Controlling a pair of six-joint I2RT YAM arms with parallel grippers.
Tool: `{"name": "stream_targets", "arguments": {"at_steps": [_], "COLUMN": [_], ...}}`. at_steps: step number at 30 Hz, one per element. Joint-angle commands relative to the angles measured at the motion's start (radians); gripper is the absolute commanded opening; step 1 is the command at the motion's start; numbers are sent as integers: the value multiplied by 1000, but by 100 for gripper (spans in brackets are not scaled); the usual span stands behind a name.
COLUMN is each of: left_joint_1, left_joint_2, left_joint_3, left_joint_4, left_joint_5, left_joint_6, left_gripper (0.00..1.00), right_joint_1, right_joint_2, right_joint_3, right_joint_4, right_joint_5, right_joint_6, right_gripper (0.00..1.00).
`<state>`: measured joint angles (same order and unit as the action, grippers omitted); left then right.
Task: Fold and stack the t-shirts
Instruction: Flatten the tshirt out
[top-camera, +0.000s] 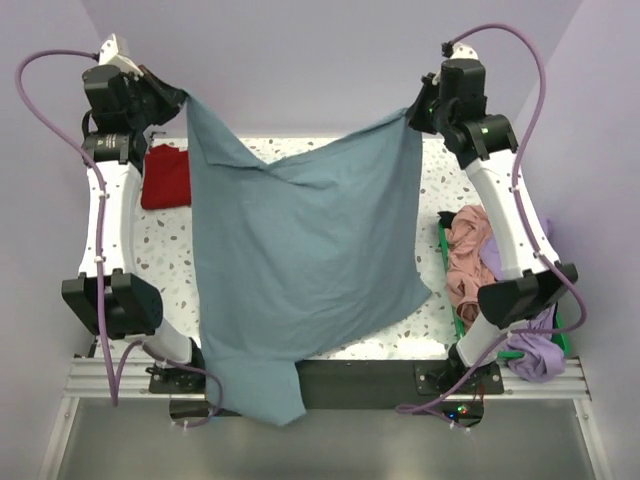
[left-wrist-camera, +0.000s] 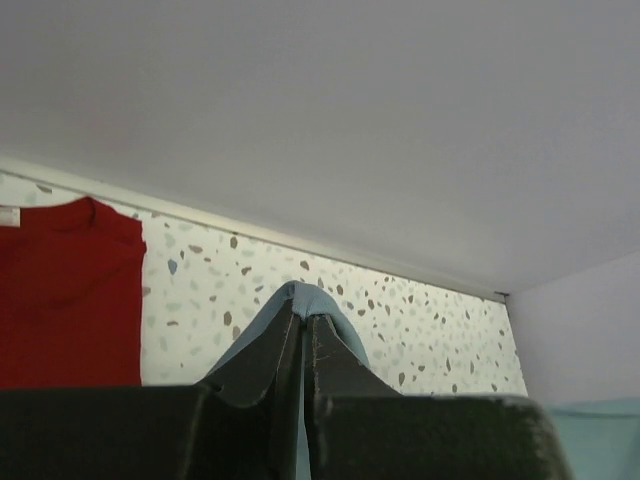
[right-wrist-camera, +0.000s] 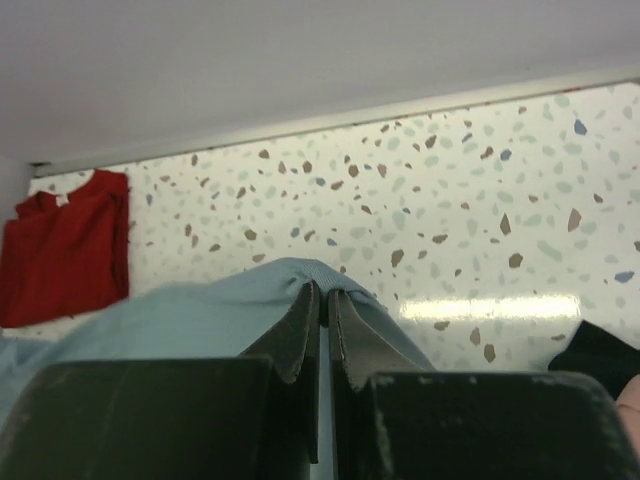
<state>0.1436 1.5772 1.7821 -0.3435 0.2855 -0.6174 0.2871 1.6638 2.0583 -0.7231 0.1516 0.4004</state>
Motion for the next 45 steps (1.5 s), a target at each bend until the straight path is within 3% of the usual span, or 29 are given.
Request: {"name": "stream_targets", "arguments": {"at_steps": [1,5,11,18,22,25,31,36,40,45], "left_joint_1": [2,2,10,14,13,11,11,10,10,-28], "left_joint_2": [-51,-63,-193,-397,-440,-476,-536,-504,-364,-126], "left_joint_3": [131,220,247,275,414,491,497,326,127,-105], "left_joint_4": [35,20,47,92,57,70,184,235,277,267], "left_joint_5": [78,81,44,-162,-241,-282,-350,-257,-88,56], "left_joint_6": [30,31,-17,-9,53,85,111,33,-70,22], "left_gripper": [0,0,0,0,0,0,0,0,0,1], "right_joint_1": [-9,-8,-9,-8,-8,-8,-8,-9,-8,-31], "right_joint_2": [-27,-24,-160,-357,-470,-504,-535,-509,-409,-239], "right_joint_3": [100,163,168,187,200,229,303,153,-12,-292], "right_joint_4": [-2,-27,-1,47,89,105,109,146,174,329], "right_joint_5": [26,22,39,81,111,121,129,177,238,246], "right_joint_6": [-11,-21,-40,-103,-136,-155,-147,-133,-159,-173], "right_gripper": [0,0,0,0,0,0,0,0,0,0]}}
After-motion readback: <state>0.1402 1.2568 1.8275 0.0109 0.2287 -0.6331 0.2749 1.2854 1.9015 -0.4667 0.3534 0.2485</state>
